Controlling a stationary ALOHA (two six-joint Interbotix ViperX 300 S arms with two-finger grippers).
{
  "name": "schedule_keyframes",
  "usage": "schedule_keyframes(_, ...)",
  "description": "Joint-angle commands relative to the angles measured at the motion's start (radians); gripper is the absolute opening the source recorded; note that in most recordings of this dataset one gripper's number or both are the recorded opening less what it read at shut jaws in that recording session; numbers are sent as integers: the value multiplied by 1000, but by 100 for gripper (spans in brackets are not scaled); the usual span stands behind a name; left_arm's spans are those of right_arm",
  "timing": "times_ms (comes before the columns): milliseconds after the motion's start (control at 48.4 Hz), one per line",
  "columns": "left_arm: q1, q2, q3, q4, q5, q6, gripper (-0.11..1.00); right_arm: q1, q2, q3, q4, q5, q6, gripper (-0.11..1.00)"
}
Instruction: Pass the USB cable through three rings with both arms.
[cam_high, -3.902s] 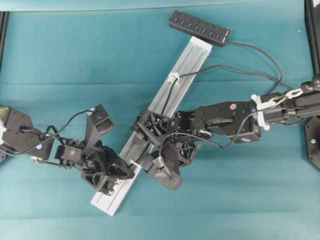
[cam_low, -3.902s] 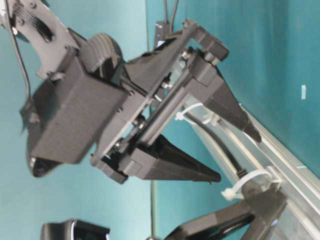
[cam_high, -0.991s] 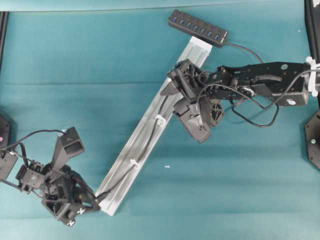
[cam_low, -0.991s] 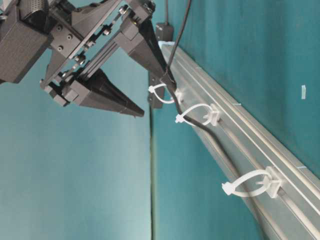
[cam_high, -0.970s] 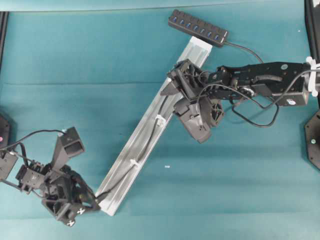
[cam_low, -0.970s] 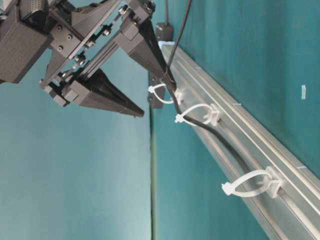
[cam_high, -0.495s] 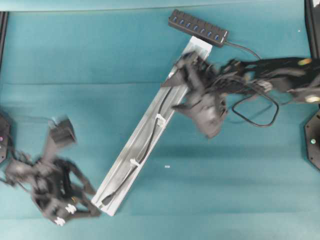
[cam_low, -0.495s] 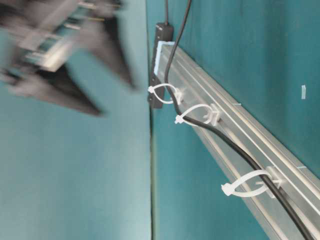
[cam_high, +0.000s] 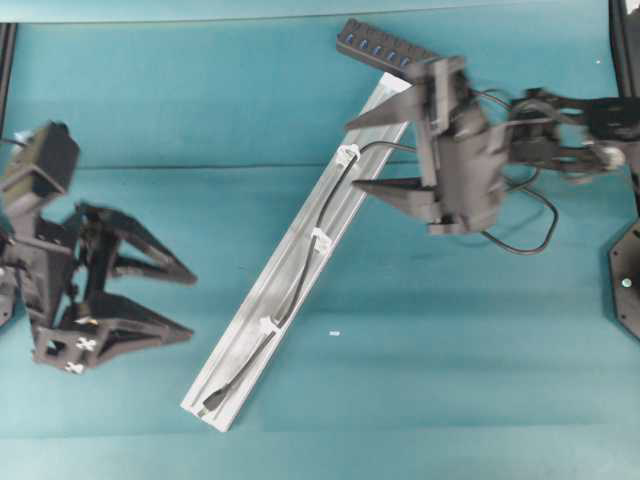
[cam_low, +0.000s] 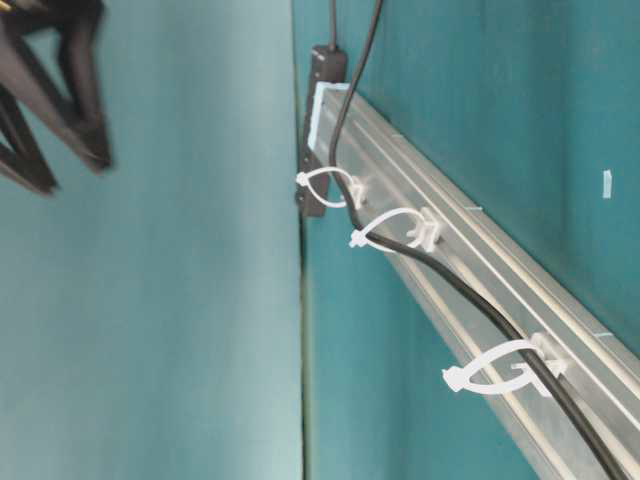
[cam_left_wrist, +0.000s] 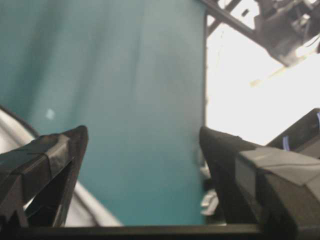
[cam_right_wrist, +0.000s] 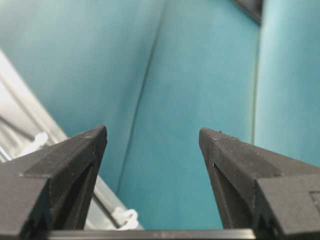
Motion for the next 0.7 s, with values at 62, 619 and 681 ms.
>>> schedule_keyframes(62, 52, -60, -5, 3, 0, 130, 96, -2, -78, 20, 8, -17, 155, 86)
schedule_keyframes(619, 276, -356, 28, 3, 71, 387, 92, -17, -394, 150, 3, -83, 569, 86)
schedule_keyframes(681, 276, -388, 26, 3, 83, 387, 92, -18, -439, 156, 5, -77, 586, 86)
